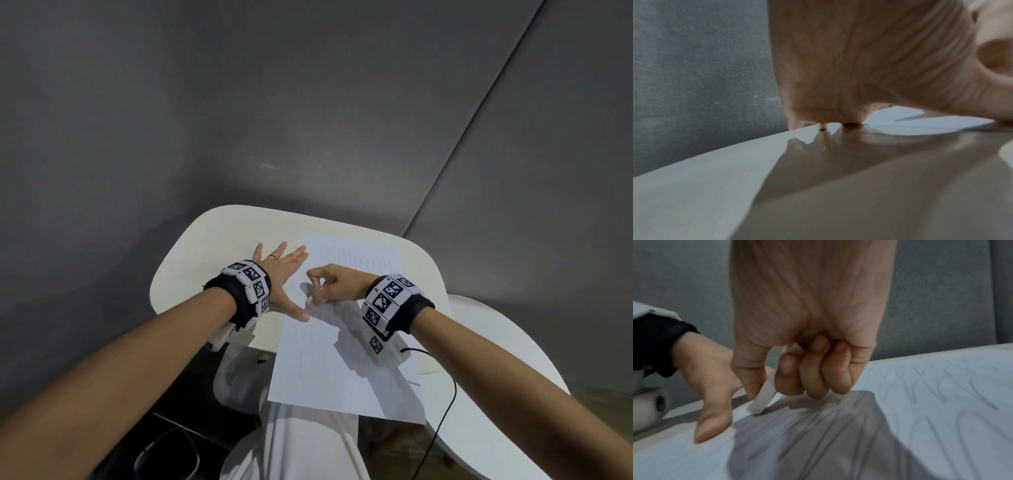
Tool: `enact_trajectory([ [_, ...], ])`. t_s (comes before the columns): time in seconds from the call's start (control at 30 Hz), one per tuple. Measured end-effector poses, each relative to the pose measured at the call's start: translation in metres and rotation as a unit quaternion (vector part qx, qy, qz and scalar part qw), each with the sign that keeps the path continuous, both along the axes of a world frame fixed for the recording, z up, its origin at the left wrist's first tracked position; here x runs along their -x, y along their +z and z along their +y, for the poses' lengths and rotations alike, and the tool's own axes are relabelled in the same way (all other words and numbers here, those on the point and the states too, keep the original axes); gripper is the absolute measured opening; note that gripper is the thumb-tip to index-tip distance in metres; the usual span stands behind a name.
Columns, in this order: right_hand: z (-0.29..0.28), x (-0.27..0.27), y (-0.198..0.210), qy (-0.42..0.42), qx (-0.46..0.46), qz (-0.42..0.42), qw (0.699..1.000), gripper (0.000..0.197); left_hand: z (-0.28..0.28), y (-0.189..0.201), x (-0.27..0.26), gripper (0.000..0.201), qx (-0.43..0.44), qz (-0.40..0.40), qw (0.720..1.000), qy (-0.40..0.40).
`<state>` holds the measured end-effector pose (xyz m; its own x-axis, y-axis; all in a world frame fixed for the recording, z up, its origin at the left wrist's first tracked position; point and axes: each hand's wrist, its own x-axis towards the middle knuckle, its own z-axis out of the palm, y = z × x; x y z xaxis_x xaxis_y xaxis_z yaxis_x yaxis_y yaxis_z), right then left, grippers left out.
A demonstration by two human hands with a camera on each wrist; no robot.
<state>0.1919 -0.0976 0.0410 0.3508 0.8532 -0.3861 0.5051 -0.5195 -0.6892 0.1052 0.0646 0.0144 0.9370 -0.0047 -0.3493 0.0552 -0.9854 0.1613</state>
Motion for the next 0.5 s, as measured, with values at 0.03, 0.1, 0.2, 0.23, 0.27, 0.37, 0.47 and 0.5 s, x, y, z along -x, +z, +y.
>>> enact_trajectory([
  [0.03, -0.002, -0.002, 0.0, -0.032, -0.02, 0.002, 0.999, 0.029, -0.001, 0.003, 0.0, 0.137, -0.006, -0.002, 1.0, -0.002],
  [0.1, -0.009, -0.006, -0.001, -0.13, -0.089, 0.02, 0.987, 0.022, -0.006, 0.01, 0.004, 0.132, -0.028, -0.016, 0.999, -0.008],
  [0.2, -0.021, -0.007, 0.001, -0.127, -0.091, 0.023, 0.987, 0.02, -0.019, 0.021, 0.016, 0.108, -0.058, -0.076, 0.995, -0.011],
  [0.23, -0.023, -0.007, 0.001, -0.105, -0.069, 0.007, 0.992, 0.022, -0.022, 0.023, 0.019, 0.097, -0.062, -0.09, 0.994, -0.013],
  [0.27, -0.025, -0.006, 0.001, -0.088, -0.048, -0.01, 0.995, 0.023, -0.025, 0.026, 0.023, 0.091, -0.063, -0.093, 0.993, -0.017],
  [0.37, -0.026, 0.001, -0.004, -0.081, -0.036, -0.043, 0.995, 0.017, -0.024, 0.027, 0.031, 0.106, -0.065, -0.053, 0.995, -0.047],
  [0.47, -0.028, 0.01, -0.003, -0.041, -0.021, -0.068, 0.997, 0.015, -0.02, 0.023, 0.035, 0.129, -0.085, -0.006, 0.994, -0.069],
  [0.5, -0.029, 0.013, 0.0, -0.014, -0.003, -0.054, 0.998, 0.018, -0.019, 0.021, 0.036, 0.13, -0.08, -0.001, 0.995, -0.067],
])
